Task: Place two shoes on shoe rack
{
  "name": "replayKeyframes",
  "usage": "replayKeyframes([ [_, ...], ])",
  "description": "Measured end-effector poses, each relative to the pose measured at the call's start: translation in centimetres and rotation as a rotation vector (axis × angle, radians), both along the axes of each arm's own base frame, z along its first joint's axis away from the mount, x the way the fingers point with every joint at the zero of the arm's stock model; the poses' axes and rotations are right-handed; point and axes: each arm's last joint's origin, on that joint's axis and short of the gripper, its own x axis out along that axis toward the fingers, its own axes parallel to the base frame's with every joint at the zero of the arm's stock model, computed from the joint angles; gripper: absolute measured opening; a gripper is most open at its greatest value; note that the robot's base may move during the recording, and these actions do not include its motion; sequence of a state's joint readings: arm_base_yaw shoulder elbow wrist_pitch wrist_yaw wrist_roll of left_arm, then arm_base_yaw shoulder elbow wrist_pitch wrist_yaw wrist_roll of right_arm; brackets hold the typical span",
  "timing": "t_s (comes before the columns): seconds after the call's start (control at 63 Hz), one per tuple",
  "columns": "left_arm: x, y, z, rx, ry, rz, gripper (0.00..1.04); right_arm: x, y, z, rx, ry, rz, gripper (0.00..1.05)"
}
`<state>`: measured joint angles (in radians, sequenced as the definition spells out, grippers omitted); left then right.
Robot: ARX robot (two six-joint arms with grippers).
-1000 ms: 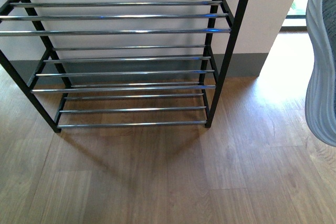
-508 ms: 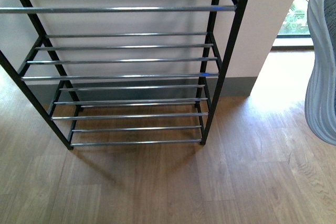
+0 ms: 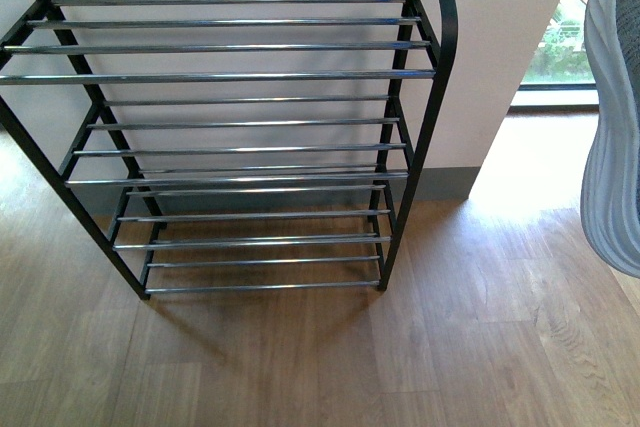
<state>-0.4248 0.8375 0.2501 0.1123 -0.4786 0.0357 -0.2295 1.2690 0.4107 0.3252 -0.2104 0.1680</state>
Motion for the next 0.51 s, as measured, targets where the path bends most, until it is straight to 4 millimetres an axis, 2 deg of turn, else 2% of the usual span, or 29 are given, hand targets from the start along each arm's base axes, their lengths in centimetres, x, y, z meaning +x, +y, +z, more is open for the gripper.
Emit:
replayKeyframes([
  [0.508,-0.02,0.00,-0.05,-0.001,0.002,-0.002,0.02,-0.01,0.00,-0.02,0.000,0.001,0.000,0.02],
])
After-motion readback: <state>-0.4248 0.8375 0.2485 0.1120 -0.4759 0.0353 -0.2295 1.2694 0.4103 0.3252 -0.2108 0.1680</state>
